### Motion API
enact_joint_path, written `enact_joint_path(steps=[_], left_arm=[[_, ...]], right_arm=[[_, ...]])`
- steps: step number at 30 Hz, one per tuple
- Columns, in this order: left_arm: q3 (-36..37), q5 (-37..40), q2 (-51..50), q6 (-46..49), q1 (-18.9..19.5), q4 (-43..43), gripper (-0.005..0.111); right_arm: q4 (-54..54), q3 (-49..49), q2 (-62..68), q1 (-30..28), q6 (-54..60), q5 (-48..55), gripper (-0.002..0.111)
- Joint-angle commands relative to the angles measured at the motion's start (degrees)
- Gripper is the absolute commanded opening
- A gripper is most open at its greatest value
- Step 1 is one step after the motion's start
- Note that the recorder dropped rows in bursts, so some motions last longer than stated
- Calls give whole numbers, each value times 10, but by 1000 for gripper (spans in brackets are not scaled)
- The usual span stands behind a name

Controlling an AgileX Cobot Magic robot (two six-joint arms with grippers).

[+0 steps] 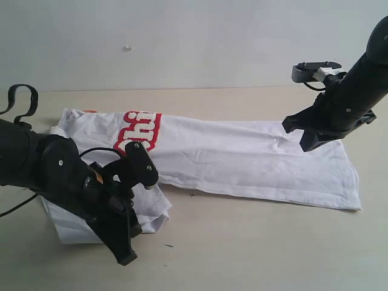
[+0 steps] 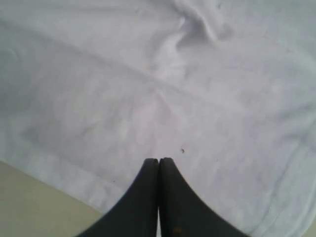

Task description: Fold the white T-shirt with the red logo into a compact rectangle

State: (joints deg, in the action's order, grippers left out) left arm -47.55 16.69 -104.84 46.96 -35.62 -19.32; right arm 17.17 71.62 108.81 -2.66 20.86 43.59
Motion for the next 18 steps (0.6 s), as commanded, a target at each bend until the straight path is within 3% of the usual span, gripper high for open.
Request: enact_joint_path(steps=[1, 2, 12, 18], left_arm=[[3, -2, 0, -7, -3, 8, 6], [3, -2, 0, -7, -3, 15, 0], [-47, 15, 25, -5, -3, 127, 0], [-122, 86, 43, -5, -3, 279, 0]], right_arm=[[-2, -2, -6, 0, 0, 2, 0], [-2, -2, -6, 0, 0, 2, 0], [-2, -2, -6, 0, 0, 2, 0], [-2, -2, -6, 0, 0, 0, 0]])
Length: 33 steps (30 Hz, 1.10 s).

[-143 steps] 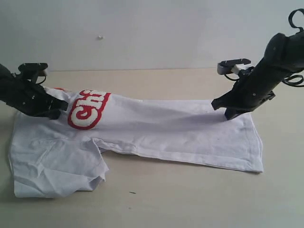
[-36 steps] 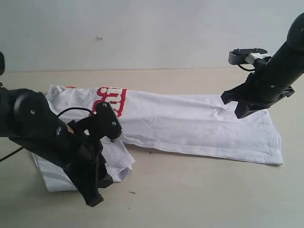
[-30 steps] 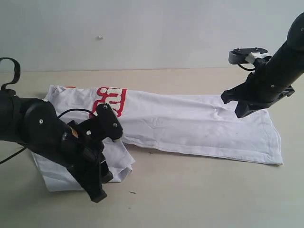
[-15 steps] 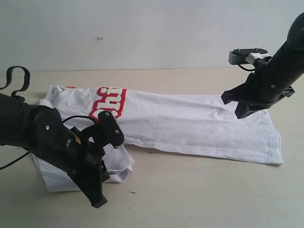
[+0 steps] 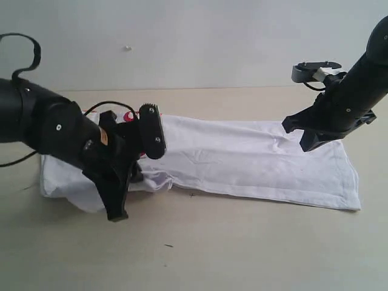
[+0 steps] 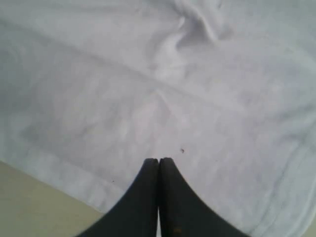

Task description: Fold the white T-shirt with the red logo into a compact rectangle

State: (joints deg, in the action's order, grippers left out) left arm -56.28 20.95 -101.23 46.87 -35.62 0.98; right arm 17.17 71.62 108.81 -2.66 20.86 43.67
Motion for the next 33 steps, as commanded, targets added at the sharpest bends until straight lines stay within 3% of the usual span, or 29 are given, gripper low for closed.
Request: enact_joint_path(steps=[1, 4, 7, 10, 13, 17, 20, 25, 27, 30, 33], left_arm=[[-43, 52, 6, -5, -3, 123, 0], [-45, 37, 5, -6, -3, 244, 0], [-45, -27, -18, -7, -3, 342, 0], [-53, -106, -55, -9, -3, 407, 0], [-93, -120, -98, -25, 8, 423, 2], [-134, -151, -126, -99, 32, 423, 29], [-149, -154, -128, -99, 37, 423, 39], [-152, -124, -127, -178, 46, 409, 32], [-152, -93, -127, -236, 49, 400, 24], [-152, -60, -127, -317, 53, 390, 2], [-152, -59, -119, -319, 55, 314, 0]], right_arm=[[-2, -2, -6, 0, 0, -2, 0], [-3, -2, -6, 0, 0, -3, 0], [-5, -2, -6, 0, 0, -3, 0], [-5, -2, -6, 0, 0, -3, 0], [-7, -2, -6, 0, 0, -5, 0], [-7, -2, -6, 0, 0, -16, 0], [-7, -2, -6, 0, 0, -21, 0], [-8, -2, -6, 0, 0, -12, 0], [-9, -2, -6, 0, 0, -11, 0], [-9, -2, -6, 0, 0, -8, 0], [-9, -2, -6, 0, 0, -8, 0]])
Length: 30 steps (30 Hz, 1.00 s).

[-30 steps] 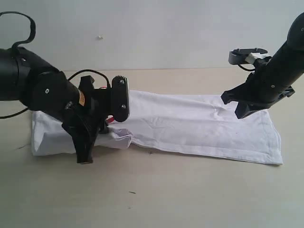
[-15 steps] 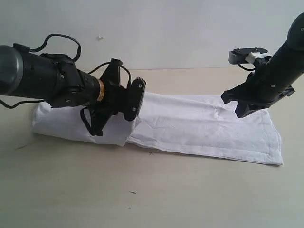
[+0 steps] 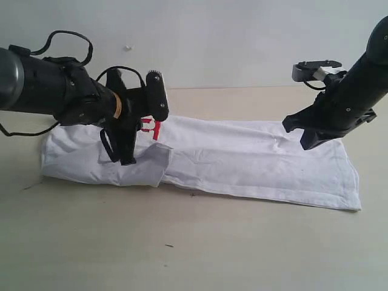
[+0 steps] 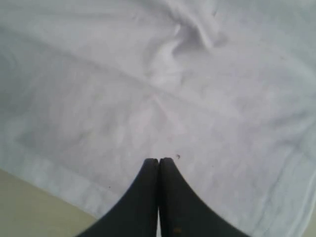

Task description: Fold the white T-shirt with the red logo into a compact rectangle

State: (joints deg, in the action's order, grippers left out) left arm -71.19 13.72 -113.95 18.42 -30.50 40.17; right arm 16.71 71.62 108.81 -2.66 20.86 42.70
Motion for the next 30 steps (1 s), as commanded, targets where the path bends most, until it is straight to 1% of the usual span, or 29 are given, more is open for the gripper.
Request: enact_joint_path(steps=[1, 3, 5, 6, 7, 8, 9, 12, 15, 19, 21, 23, 25, 30], left_arm=[[-3, 8, 17, -9, 4, -139, 0], [-12, 22, 23, 43, 8, -226, 0], [-28, 65, 24, 131, 17, -352, 0], [-53, 148, 22, 284, 35, -519, 0], [-67, 194, 19, 350, 46, -597, 0], [-91, 303, 9, 461, 80, -750, 0], [-96, 326, 4, 461, 104, -790, 0], [-81, 355, -7, 457, 112, -750, 0], [-72, 347, -35, 457, 101, -738, 0], [-72, 294, -57, 454, 99, -734, 0], [-72, 252, -62, 439, 99, -720, 0], [-72, 192, -62, 403, 99, -704, 0], [-72, 154, -62, 388, 99, -693, 0], [-72, 99, -80, 388, 99, -685, 0]], right_arm=[[-4, -2, -6, 0, 0, 3, 0], [-4, -2, -6, 0, 0, 6, 0], [-4, -2, -6, 0, 0, 6, 0], [-4, -2, -6, 0, 0, 6, 0], [-4, -2, -6, 0, 0, 6, 0], [-4, -2, -6, 0, 0, 7, 0], [-4, -2, -6, 0, 1, 13, 0], [-4, -2, -6, 0, 1, 17, 0], [-4, -2, -6, 0, 1, 16, 0], [-4, -2, -6, 0, 1, 16, 0], [-4, -2, -6, 0, 1, 13, 0], [-4, -2, -6, 0, 1, 10, 0], [-4, -2, -6, 0, 1, 8, 0], [-4, -2, -6, 0, 1, -3, 0]])
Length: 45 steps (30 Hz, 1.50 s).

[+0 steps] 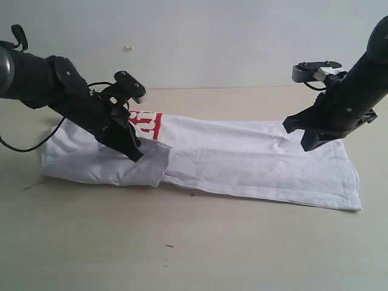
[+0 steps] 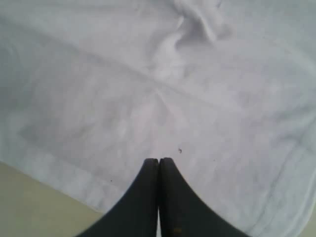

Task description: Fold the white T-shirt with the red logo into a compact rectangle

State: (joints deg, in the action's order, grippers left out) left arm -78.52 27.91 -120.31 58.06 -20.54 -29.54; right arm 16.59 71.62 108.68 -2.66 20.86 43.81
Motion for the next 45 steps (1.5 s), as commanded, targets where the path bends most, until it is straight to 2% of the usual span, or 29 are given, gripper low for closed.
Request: enact_joint_path(steps=[1, 9, 17, 22, 24, 30, 36, 40, 45], left_arm=[[2, -54, -19, -9, 0, 14, 0], [2, -200, -13, -39, -1, 17, 0], [-3, -195, 10, -39, -1, 19, 0], [-3, -206, 63, -46, -1, 19, 0], [-3, -177, 80, -46, -1, 19, 0], [0, 15, 78, -37, -1, 71, 0], [0, 127, 49, -24, -1, 55, 0], [0, 129, 18, -18, -1, 49, 0], [0, 68, -11, -30, -1, 50, 0]], right_arm=[[-3, -2, -5, 0, 1, -15, 0], [-3, -2, -5, 0, 1, -17, 0], [-6, -2, -5, 0, 1, -21, 0], [-6, -2, -5, 0, 1, -21, 0], [-6, -2, -5, 0, 1, -21, 0], [-6, -2, -5, 0, 1, -9, 0], [-6, -2, -5, 0, 1, 0, 0], [-6, -2, -5, 0, 1, 6, 0], [-6, -2, -5, 0, 1, 2, 0]])
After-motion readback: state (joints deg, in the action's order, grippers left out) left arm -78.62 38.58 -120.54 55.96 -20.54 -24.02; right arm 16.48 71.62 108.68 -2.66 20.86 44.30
